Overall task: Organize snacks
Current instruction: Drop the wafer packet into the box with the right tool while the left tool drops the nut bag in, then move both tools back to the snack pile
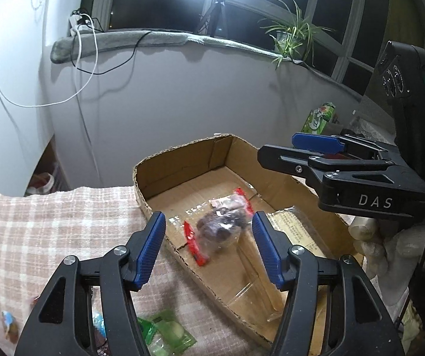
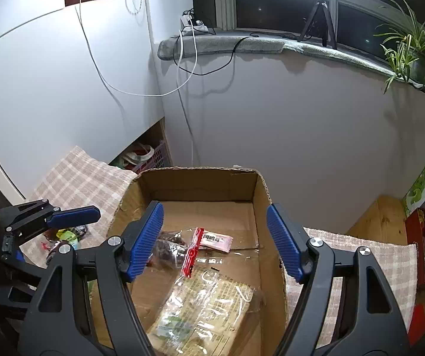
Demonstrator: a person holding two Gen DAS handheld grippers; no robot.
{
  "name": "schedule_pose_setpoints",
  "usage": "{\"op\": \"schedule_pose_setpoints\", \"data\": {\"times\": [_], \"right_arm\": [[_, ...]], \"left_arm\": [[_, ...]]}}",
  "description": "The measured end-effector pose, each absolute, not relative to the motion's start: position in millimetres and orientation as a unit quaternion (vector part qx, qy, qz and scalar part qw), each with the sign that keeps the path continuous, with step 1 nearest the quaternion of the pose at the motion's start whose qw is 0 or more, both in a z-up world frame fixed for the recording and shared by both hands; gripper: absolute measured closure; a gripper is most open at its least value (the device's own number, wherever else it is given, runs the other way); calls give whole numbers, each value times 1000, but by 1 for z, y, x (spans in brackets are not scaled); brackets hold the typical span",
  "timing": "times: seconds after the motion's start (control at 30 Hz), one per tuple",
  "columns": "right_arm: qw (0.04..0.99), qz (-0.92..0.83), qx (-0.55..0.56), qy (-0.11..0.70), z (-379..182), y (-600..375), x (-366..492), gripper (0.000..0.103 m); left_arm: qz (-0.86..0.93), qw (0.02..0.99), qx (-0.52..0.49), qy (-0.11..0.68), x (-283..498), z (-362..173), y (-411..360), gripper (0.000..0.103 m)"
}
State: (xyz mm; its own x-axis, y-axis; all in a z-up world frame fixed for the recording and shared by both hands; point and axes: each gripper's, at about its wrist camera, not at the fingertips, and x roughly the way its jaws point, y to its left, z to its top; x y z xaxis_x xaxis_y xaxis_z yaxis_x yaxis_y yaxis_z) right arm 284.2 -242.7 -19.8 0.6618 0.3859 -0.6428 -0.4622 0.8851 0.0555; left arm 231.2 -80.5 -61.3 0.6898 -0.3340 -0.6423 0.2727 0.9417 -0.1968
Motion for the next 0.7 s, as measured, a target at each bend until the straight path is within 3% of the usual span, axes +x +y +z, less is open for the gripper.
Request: {"op": "schedule_pose_setpoints", "data": {"times": [0.7], "right_arm": [[909,275,-65,307,14,-209,197,21]], "left_arm": [[-135,935,-65,321,160,-27,-30,43]]}}
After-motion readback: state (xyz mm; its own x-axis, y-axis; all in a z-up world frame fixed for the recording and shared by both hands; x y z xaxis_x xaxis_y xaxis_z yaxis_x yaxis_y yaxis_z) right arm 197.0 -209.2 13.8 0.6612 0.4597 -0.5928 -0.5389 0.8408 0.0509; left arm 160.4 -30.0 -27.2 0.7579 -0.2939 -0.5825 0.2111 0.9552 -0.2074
